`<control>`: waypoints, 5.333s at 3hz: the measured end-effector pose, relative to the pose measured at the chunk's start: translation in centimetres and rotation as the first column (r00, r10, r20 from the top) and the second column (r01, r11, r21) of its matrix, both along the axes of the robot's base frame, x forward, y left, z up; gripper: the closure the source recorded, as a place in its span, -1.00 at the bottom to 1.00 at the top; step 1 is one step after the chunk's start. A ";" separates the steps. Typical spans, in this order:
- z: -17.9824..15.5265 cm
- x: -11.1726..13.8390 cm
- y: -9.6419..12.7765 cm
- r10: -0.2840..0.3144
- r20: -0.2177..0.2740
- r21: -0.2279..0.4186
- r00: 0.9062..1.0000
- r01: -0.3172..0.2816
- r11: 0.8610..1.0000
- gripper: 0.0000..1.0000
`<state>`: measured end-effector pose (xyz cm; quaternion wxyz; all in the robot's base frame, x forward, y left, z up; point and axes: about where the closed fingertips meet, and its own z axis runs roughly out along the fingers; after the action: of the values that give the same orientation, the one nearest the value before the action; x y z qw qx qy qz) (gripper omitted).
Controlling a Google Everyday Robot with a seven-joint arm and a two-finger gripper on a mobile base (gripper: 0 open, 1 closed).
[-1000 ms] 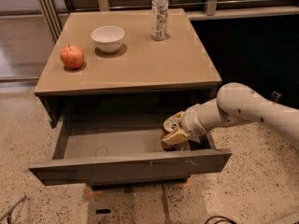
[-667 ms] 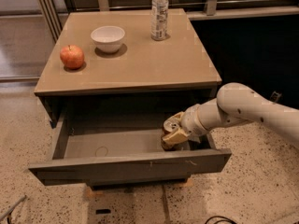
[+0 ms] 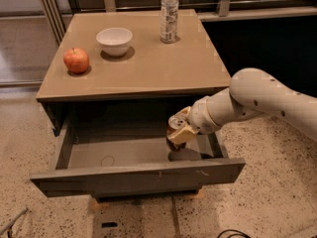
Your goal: Pick orange can from top drawer and place on counter
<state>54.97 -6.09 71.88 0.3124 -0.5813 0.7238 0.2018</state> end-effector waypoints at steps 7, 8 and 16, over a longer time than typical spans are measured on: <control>21.1 8.5 4.2 0.024 0.060 0.044 0.998 -0.027 0.999 1.00; 19.9 10.8 4.4 0.012 0.025 0.051 1.000 -0.014 0.999 1.00; 15.9 13.6 4.2 -0.017 -0.012 0.031 1.000 0.017 0.999 -1.00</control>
Offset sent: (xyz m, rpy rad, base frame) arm 0.0310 0.0489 0.3086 -0.0733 -0.1331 0.0112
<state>68.56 -1.86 87.74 0.3191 -0.5689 0.7272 0.2137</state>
